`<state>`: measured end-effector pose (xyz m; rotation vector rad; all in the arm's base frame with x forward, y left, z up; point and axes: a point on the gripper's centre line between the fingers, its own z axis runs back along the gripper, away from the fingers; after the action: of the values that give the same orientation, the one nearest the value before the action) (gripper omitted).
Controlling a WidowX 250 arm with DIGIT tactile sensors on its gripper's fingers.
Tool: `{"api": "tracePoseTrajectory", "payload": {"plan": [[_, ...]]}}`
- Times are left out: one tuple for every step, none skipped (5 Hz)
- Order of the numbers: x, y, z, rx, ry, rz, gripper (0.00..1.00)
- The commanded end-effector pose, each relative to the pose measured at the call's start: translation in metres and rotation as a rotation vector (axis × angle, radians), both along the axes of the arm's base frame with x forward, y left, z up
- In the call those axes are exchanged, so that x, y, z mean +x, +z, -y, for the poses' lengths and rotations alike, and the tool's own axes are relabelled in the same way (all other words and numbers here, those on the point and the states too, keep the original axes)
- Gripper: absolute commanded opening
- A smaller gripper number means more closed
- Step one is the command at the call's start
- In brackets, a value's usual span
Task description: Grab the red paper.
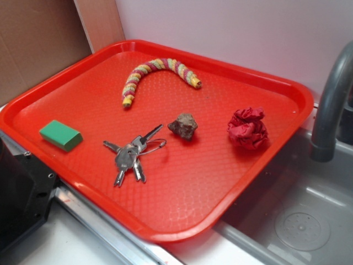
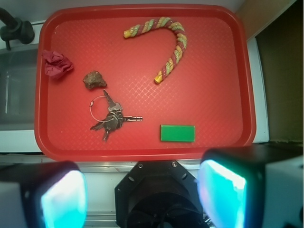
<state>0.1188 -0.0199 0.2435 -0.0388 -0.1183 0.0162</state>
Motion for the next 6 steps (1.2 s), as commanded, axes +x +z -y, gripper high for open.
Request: {"api": "tracePoseTrajectory", "payload": {"plan": [[0.0,0.0,0.0,0.0,0.0,0.0,1.0],[0.036,-0.022,0.022,-0.026,-0.227,0.06,1.0],[0.07,-0.053,0.051,-0.043,-0.474,0.084,1.0],[0.07,-0.053,0.051,-0.043,-0.474,0.084,1.0],[0.07,-0.053,0.051,-0.043,-0.474,0.084,1.0],[0.07,-0.053,0.051,-0.043,-0.474,0.084,1.0]]}}
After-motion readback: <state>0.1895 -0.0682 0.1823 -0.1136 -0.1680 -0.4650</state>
